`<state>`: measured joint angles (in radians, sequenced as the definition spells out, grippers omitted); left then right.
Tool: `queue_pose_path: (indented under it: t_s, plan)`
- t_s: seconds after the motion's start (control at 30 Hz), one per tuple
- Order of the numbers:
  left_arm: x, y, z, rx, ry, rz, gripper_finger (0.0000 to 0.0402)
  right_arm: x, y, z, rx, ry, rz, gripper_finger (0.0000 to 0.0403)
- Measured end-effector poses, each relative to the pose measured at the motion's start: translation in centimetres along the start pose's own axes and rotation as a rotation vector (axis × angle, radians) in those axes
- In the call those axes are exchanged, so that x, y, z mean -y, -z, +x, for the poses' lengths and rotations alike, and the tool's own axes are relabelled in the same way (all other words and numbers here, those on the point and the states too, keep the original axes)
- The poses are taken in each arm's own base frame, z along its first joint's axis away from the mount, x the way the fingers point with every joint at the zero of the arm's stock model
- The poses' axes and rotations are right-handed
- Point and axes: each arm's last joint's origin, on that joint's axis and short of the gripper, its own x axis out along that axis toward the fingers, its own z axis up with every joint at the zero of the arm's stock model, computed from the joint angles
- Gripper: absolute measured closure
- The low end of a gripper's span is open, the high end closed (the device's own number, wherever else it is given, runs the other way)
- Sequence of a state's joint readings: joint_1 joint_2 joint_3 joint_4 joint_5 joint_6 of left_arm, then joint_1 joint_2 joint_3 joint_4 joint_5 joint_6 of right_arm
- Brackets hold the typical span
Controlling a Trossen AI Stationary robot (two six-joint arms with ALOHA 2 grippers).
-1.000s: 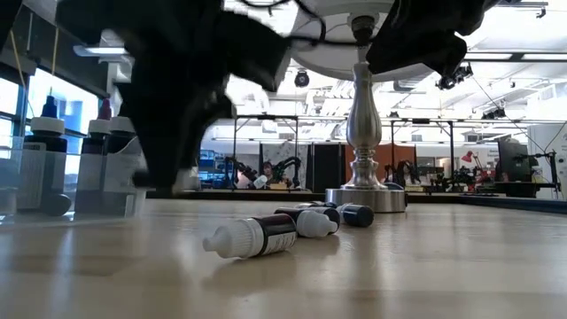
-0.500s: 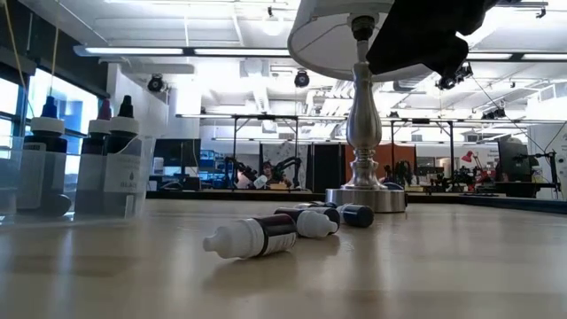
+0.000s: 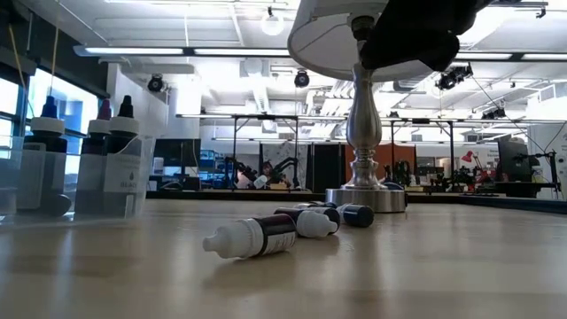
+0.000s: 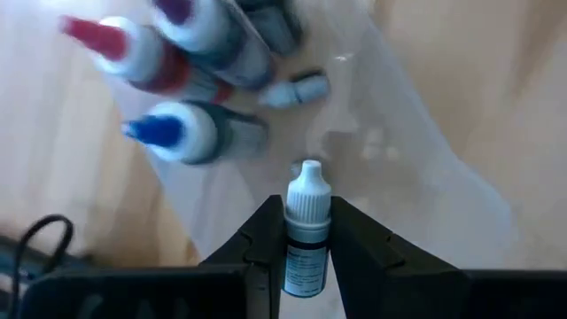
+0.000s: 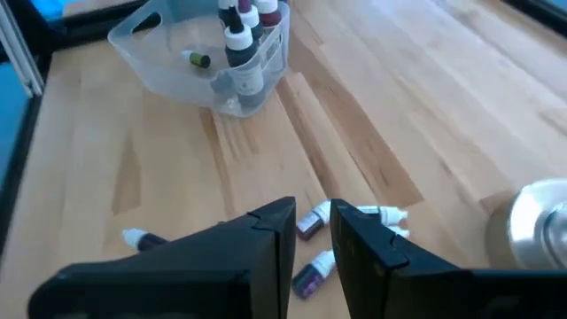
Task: Pick & Place food coloring
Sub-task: Put the green food coloring bottle into the transparent bin, then put the violet food coloring bottle into the transparent bin
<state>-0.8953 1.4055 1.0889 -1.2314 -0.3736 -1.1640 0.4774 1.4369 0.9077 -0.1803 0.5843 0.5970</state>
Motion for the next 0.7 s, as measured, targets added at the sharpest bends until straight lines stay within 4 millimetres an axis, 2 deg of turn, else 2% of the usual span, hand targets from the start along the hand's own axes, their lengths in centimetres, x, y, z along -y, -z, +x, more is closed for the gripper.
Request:
queue_pose_path:
  t_s: [0.13, 0.3, 0.47, 0.7]
  plan:
    - [-0.3, -0.7, 2.2, -0.037, 0.017, -0.022, 0.0319, 0.0, 0.1, 0.2, -0.006, 0.003, -0.084, 0.0336]
    - [-0.3, -1.8, 4.1, -0.114, 0.083, 0.007, 0.026, 0.0, -0.1, 1.3, 0.0, -0.021, -0.114, 0.0336]
    - [-0.1, -3.0, 4.4, -0.081, 0.157, 0.012, 0.0218, 0.1, 0.2, 3.6, -0.04, -0.113, -0.151, 0.0336]
    - [-0.6, -4.3, 4.0, -0.102, 0.2, -0.09, 0.0213, -0.4, 1.7, 7.0, -0.078, -0.215, -0.18, 0.0336]
